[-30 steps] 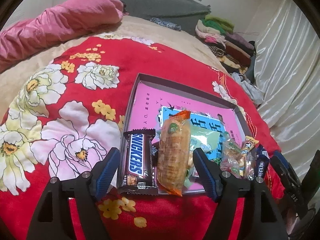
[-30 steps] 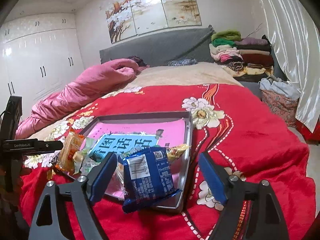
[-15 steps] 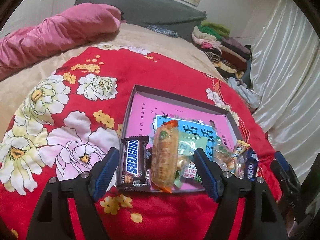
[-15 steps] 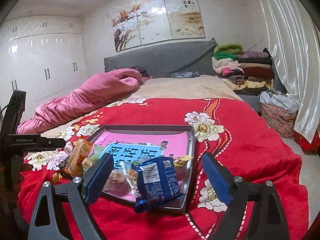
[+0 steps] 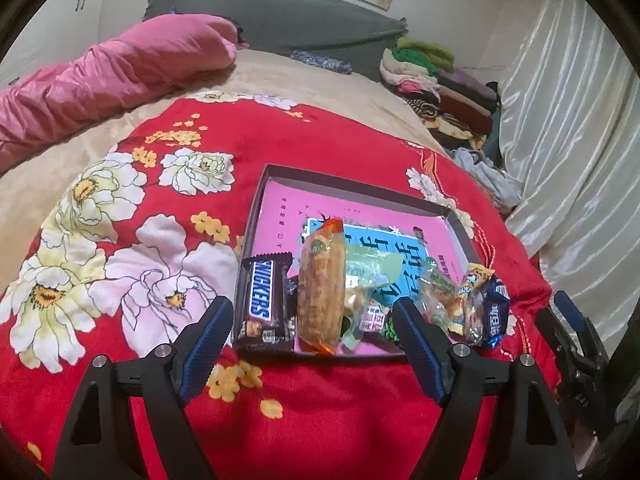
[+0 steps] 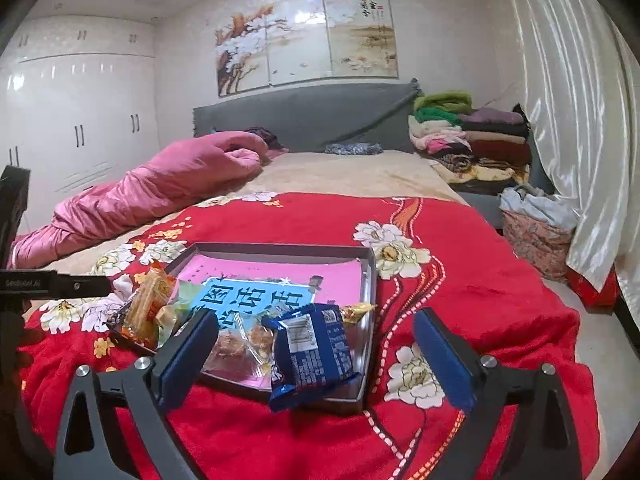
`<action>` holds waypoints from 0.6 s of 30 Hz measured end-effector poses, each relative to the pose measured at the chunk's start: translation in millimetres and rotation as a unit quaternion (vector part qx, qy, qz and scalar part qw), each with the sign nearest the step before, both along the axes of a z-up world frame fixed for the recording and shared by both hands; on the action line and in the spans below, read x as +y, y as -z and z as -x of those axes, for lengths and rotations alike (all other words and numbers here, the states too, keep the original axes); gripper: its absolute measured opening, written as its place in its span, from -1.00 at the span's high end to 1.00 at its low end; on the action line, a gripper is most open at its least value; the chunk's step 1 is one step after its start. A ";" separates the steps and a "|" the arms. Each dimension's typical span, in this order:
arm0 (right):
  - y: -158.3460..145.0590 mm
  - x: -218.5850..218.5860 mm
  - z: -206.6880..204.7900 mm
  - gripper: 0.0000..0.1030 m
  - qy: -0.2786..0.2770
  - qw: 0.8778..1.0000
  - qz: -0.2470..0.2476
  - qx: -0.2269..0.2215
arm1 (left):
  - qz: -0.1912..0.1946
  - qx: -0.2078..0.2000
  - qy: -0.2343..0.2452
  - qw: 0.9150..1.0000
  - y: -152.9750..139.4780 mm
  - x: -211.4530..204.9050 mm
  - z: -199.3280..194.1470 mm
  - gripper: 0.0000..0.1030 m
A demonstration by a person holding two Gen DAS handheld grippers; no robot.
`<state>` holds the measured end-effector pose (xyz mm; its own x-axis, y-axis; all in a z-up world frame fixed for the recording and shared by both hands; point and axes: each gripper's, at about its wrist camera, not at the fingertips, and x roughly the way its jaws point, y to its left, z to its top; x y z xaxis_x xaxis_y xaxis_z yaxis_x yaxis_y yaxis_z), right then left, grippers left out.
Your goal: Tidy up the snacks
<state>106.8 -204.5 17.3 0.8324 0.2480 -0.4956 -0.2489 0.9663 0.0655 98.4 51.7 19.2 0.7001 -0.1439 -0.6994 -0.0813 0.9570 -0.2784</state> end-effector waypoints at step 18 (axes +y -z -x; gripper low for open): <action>-2.4 16.9 34.7 -0.92 0.001 0.997 -0.026 0.070 | -0.019 0.031 0.021 0.999 16.1 -19.9 36.7 -0.61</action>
